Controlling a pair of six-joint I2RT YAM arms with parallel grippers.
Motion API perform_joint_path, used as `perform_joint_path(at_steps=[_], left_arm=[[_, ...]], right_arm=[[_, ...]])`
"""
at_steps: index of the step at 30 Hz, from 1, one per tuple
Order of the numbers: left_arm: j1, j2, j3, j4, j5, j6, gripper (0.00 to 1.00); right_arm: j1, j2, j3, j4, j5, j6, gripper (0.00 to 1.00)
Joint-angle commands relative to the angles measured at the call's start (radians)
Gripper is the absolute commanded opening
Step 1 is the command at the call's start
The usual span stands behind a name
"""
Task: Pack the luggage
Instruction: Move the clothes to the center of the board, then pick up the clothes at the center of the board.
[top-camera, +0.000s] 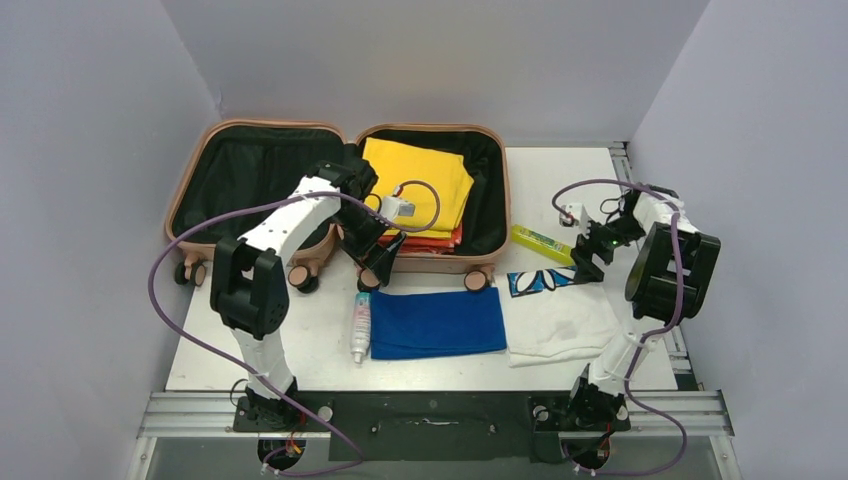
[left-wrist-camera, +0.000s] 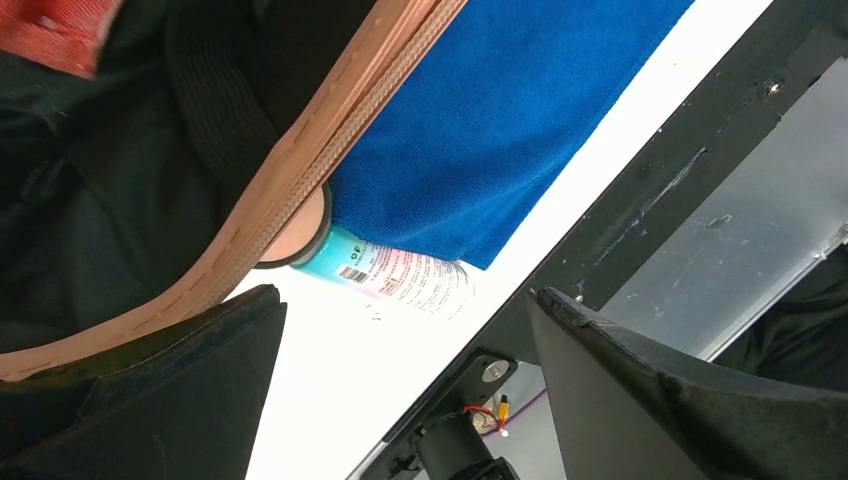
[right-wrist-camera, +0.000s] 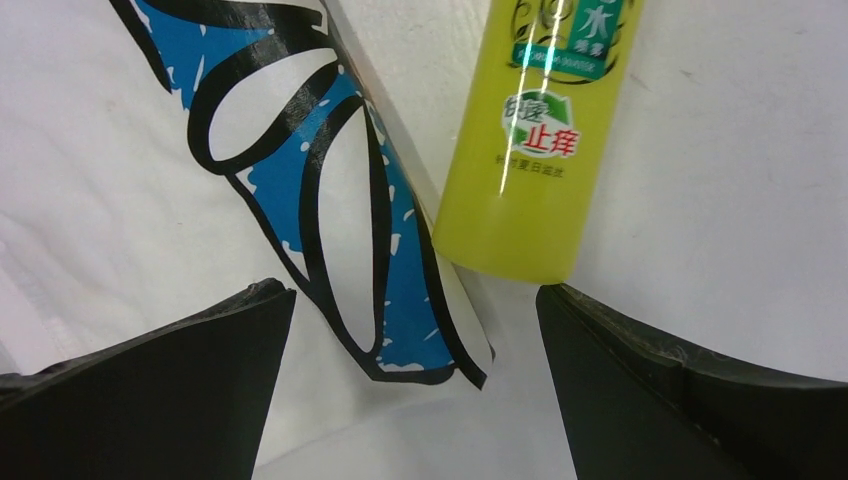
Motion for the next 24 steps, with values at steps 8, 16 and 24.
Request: perform_joint_path(at_steps=[8, 16, 24], left_arm=[[-0.060, -0.091, 0.084, 0.069, -0.015, 0.063, 0.96], [-0.230, -0.093, 0.136, 0.146, -0.118, 0.099, 0.96], [-0.354, 0.079, 0.382, 0.200, -0.090, 0.124, 0.96]], right_arm=[[0.015, 0.112, 0.027, -0.056, 0.063, -0.063, 0.95], [-0.001, 0.201, 0.088, -0.230, 0.111, -0.152, 0.71], [-0.013, 0.236, 0.108, -0.252, 0.152, -0.131, 0.12]])
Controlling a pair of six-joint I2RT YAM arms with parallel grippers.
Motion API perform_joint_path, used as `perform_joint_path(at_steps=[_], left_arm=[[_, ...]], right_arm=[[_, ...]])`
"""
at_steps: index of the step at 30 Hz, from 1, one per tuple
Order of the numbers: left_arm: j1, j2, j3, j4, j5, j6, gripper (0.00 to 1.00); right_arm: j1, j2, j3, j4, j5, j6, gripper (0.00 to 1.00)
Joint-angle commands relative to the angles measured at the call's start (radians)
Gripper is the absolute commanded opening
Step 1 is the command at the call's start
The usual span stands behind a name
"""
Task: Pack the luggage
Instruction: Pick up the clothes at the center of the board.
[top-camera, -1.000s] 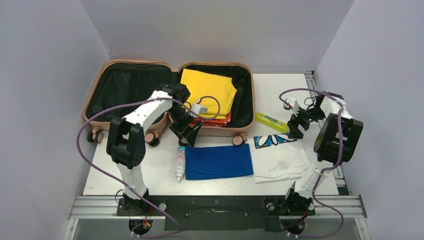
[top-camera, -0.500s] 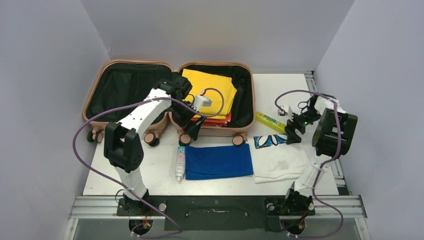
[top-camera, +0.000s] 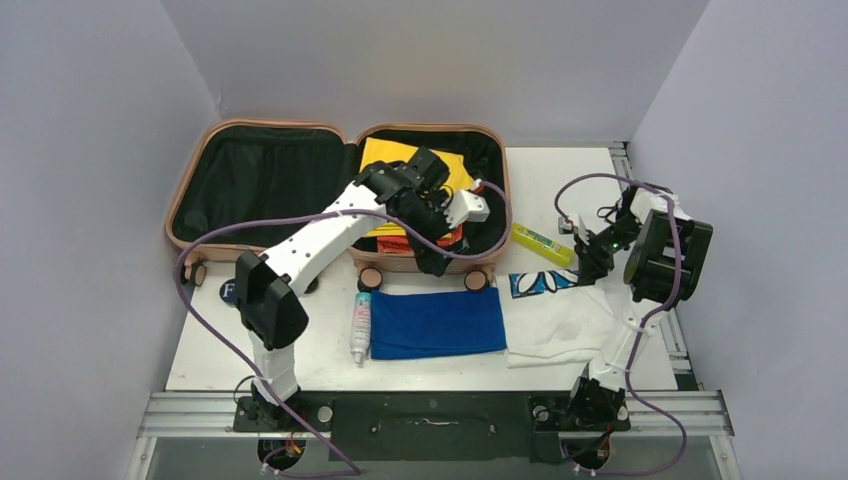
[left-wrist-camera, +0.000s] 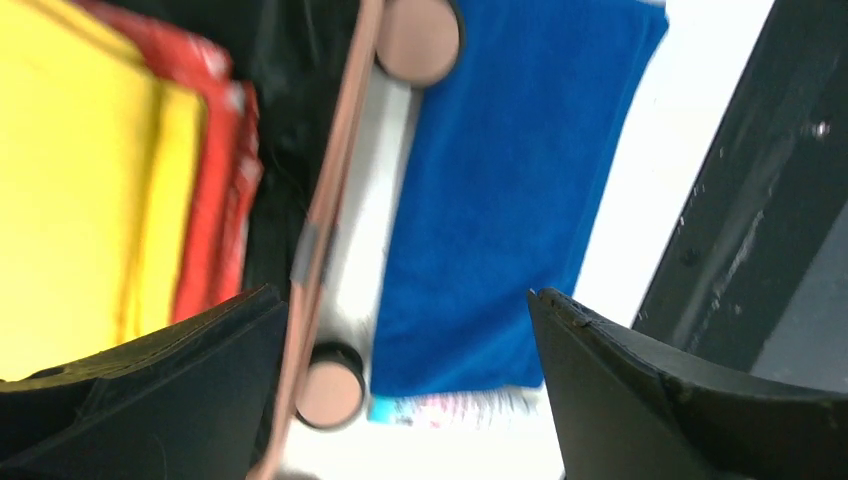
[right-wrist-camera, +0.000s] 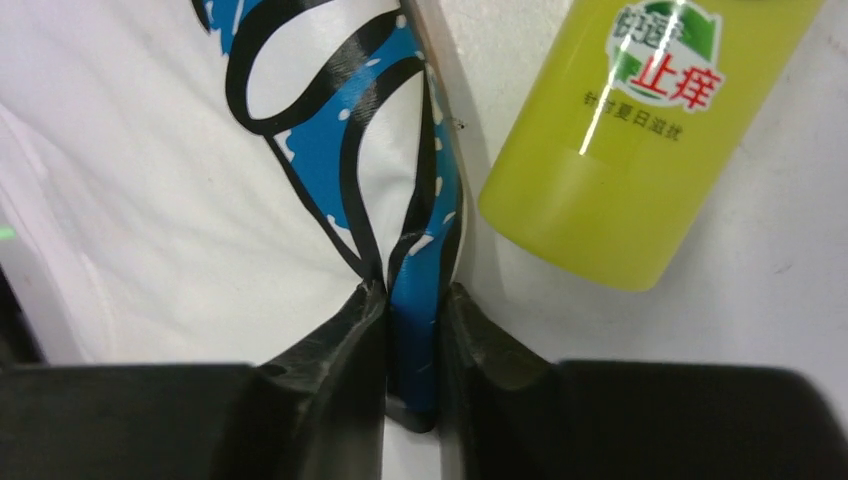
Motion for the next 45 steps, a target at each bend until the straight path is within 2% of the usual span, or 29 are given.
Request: perform_joint_path(at_steps=[1, 6, 10, 17, 23, 26, 36, 41, 45], left_arm=[[-0.040, 0.119, 0.190, 0.061, 0.046, 0.040, 0.96], [-0.115, 0.310, 0.439, 0.023, 0.098, 0.100, 0.96], [-0.179, 0.420, 0.536, 0.043, 0.108, 0.180, 0.96], [-0.230, 0.541, 0.548, 0.201, 0.173, 0.189, 0.96], [-0.229, 0.540, 0.439, 0.505, 0.262, 0.127, 0.96], [-0.228, 0.553, 0.417, 0.601, 0.278, 0.137, 0.96], [-0.200, 0.662, 0.486, 0.608, 0.454, 0.240, 0.96], [-0.211, 0.690, 0.463, 0.641, 0.433, 0.221, 0.96], [-0.219, 0.714, 0.463, 0.704, 0.398, 0.150, 0.96]], right_arm=[[-0.010, 0.050, -0.008, -0.051, 0.076, -0.006, 0.06], [-0.050, 0.032, 0.018, -0.029, 0.060, 0.020, 0.05], [-0.092, -0.045, -0.013, 0.023, 0.058, 0.023, 0.05], [-0.131, -0.196, -0.159, 0.122, 0.080, -0.001, 0.05], [-0.141, -0.368, -0.332, 0.240, 0.075, -0.047, 0.05], [-0.152, -0.426, -0.377, 0.280, 0.035, -0.068, 0.05], [-0.224, -0.569, -0.483, 0.314, -0.134, -0.189, 0.05], [-0.262, -0.607, -0.519, 0.276, -0.201, -0.267, 0.05], [-0.306, -0.617, -0.534, 0.212, -0.250, -0.360, 0.05]])
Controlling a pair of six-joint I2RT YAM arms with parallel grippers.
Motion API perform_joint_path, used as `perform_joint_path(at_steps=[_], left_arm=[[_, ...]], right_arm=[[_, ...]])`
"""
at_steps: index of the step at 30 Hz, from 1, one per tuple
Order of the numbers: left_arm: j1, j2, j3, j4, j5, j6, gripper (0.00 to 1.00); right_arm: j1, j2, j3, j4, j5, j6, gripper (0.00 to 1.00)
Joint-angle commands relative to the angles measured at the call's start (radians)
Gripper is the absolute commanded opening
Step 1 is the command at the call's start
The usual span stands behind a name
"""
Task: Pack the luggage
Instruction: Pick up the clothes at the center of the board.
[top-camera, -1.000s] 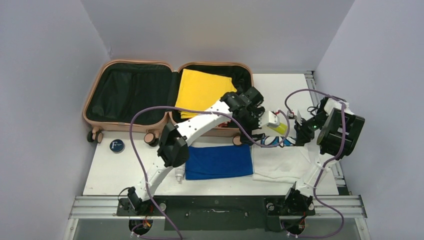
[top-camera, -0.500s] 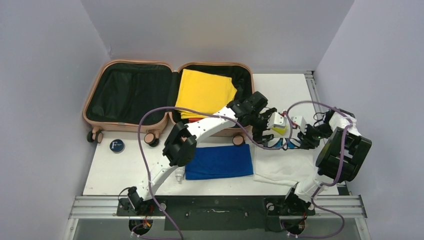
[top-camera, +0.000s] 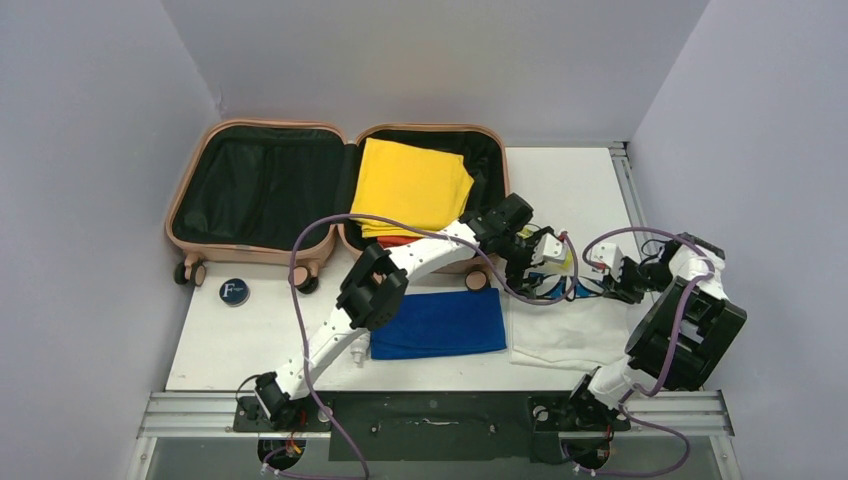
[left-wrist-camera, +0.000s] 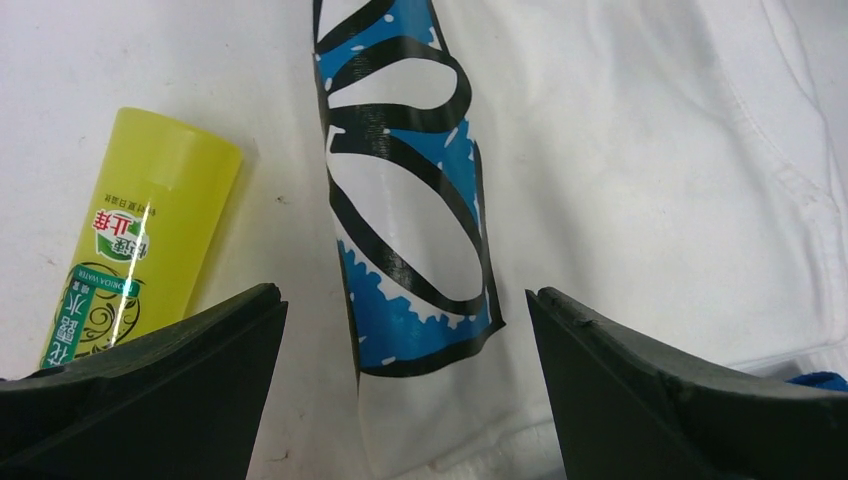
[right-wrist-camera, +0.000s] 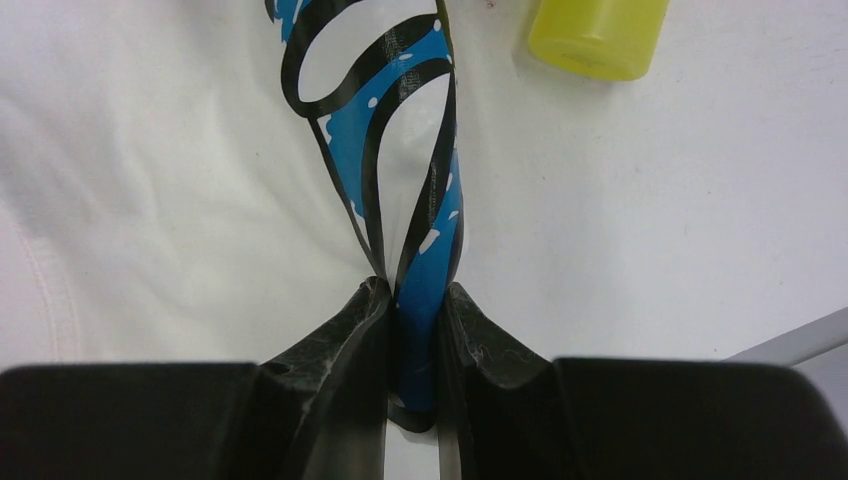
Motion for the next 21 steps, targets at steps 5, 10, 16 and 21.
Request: perform_joint_path(at_steps=[5, 10, 16, 21], left_arm=[[-0.026, 0.044, 0.047, 0.141, -0.037, -0.102, 0.96], [-0.049, 0.053, 0.072, 0.064, -0.053, -0.027, 0.96], [-0.089, 0.075, 0.135, -0.119, -0.067, 0.110, 0.60], [-0.112, 0.093, 0.182, -0.282, -0.078, 0.205, 0.00]], right_arm=[[-0.106, -0.032, -0.026, -0.174, -0.177, -0.272, 0.05], [-0.147, -0.027, -0.032, -0.250, -0.211, -0.382, 0.05], [-0.156, -0.058, -0.040, -0.269, -0.231, -0.420, 0.05], [-0.166, -0.062, -0.029, -0.275, -0.245, -0.425, 0.05]])
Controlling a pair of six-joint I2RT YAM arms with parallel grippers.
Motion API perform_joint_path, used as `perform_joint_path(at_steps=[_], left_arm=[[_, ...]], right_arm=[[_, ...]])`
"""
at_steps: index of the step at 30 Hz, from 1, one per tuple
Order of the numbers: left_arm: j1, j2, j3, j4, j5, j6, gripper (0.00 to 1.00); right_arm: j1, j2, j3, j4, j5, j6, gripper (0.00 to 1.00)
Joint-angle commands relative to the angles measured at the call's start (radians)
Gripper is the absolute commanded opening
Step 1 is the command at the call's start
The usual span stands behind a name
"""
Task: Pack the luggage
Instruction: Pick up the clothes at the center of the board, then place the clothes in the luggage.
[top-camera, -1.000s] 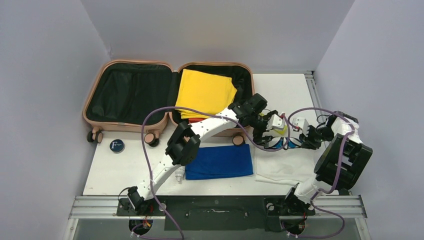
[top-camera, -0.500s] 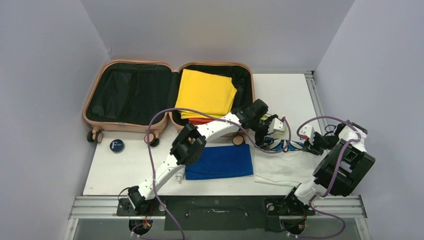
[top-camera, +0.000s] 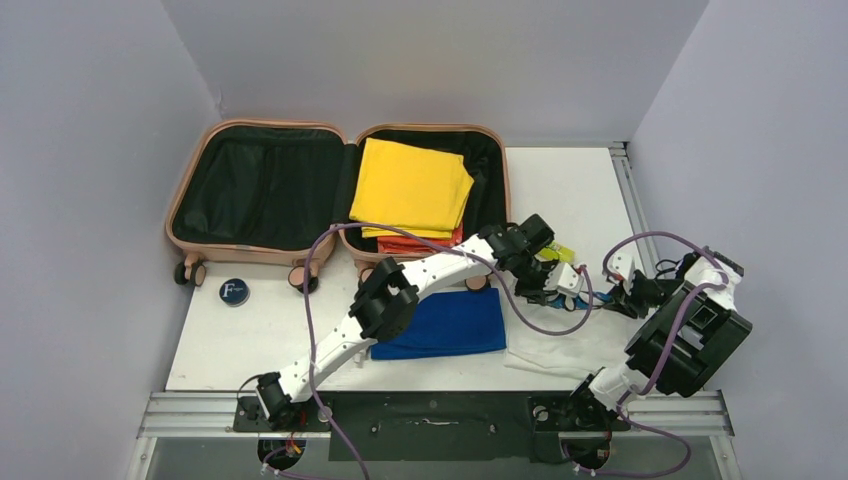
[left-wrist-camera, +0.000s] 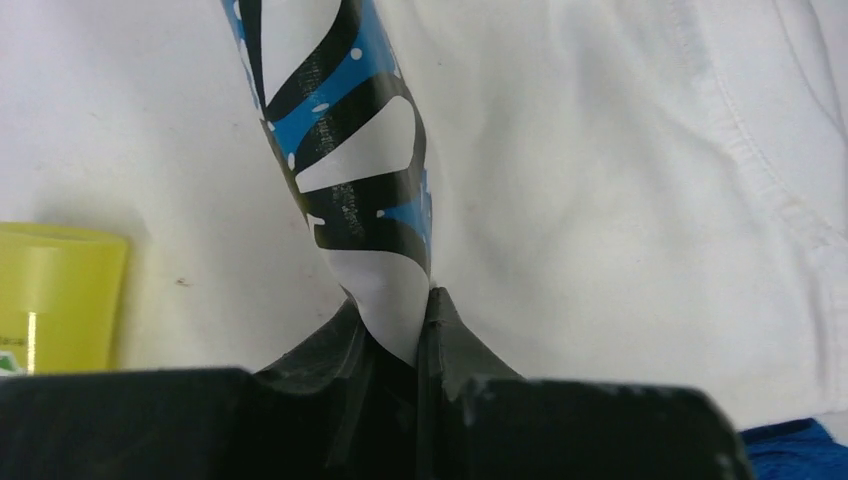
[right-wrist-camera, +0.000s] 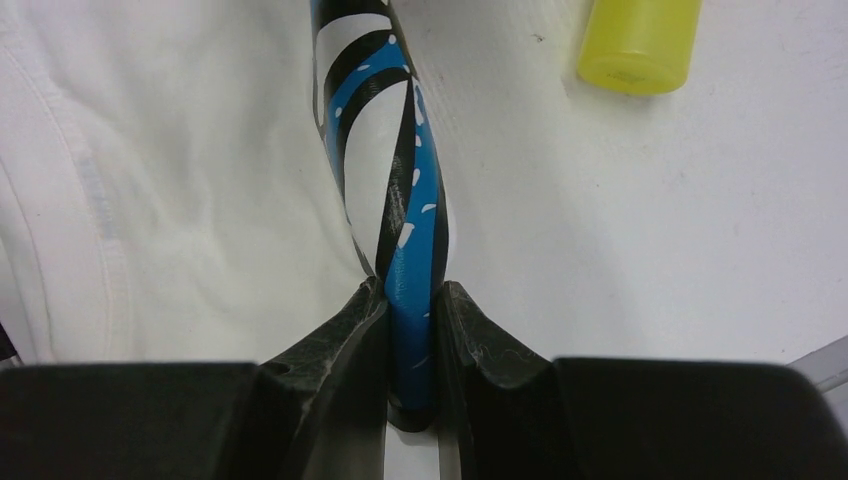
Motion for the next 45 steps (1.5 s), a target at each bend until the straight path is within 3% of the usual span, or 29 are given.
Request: perform_joint_path(at_steps=[1, 4, 5, 7, 9, 12, 14, 17, 24, 30, 36, 45], left_arm=[[-0.022, 0.016, 0.058, -0.165, -0.010, 0.120, 0.00], [-0.026, 0.002, 0.067, -0.170, -0.042, 0.108, 0.00], [-0.026, -0.005, 0.076, -0.157, -0.073, 0.087, 0.00], [-0.028, -0.023, 0.089, -0.101, -0.170, 0.020, 0.00], [-0.030, -0.049, 0.100, -0.033, -0.309, -0.037, 0.00], [-0.032, -0.075, 0.120, -0.013, -0.460, -0.046, 0.00], [-0.034, -0.089, 0.124, -0.015, -0.545, -0.050, 0.00], [-0.043, -0.093, 0.140, -0.045, -0.667, -0.040, 0.00], [-0.097, -0.124, 0.148, -0.069, -0.912, 0.093, 0.00], [-0.130, -0.149, 0.162, -0.020, -1.115, 0.203, 0.00], [-0.111, -0.192, 0.191, -0.051, -1.173, 0.206, 0.00], [0.078, -0.260, 0.235, -0.062, -1.079, 0.128, 0.00]], right_arm=[[-0.016, -0.042, 0.008, -0.077, -0.112, -0.225, 0.05], [-0.026, -0.043, 0.023, -0.068, -0.132, -0.196, 0.06], [-0.029, -0.042, 0.030, -0.060, -0.139, -0.155, 0.13], [-0.035, -0.036, 0.055, -0.030, -0.159, -0.062, 0.36], [-0.050, -0.029, 0.082, -0.030, -0.184, 0.000, 0.52], [-0.078, -0.038, 0.118, -0.005, -0.222, 0.124, 0.83], [-0.100, -0.063, 0.126, 0.059, -0.247, 0.238, 0.99], [-0.126, -0.129, 0.101, 0.157, -0.264, 0.372, 0.90], [-0.131, -0.302, -0.009, 0.414, -0.244, 0.653, 0.90], [-0.134, -0.367, -0.042, 0.504, -0.234, 0.778, 0.90], [-0.142, -0.410, -0.061, 0.622, -0.224, 0.951, 0.90], [-0.142, -0.480, -0.073, 0.726, -0.203, 1.125, 0.90]])
